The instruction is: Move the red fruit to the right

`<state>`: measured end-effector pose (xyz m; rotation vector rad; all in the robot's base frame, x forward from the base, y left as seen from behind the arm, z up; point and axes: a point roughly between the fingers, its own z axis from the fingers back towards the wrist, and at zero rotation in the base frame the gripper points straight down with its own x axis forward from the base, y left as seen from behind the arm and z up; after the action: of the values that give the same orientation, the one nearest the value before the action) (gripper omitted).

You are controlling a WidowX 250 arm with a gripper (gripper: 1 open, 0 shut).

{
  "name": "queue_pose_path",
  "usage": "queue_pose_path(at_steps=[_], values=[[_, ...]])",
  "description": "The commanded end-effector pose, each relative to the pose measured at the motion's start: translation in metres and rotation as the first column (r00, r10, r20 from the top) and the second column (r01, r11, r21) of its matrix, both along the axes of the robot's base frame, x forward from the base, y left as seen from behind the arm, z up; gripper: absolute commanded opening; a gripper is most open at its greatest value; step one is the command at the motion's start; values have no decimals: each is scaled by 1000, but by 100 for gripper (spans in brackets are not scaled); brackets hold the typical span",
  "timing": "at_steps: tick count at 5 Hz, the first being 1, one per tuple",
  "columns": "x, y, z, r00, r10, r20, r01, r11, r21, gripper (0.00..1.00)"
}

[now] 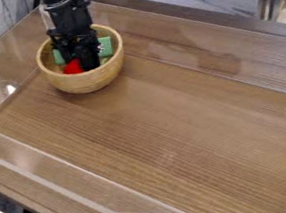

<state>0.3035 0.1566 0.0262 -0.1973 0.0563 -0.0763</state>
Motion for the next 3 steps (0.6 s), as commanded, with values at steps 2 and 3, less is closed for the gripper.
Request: queue_pose_path(at_steps=[2,3], values=[[-10,5,-12,1000,0,-24,-1,1000,-27,100],[-16,2,-14,1000,12,-27,-13,999,-38,0]])
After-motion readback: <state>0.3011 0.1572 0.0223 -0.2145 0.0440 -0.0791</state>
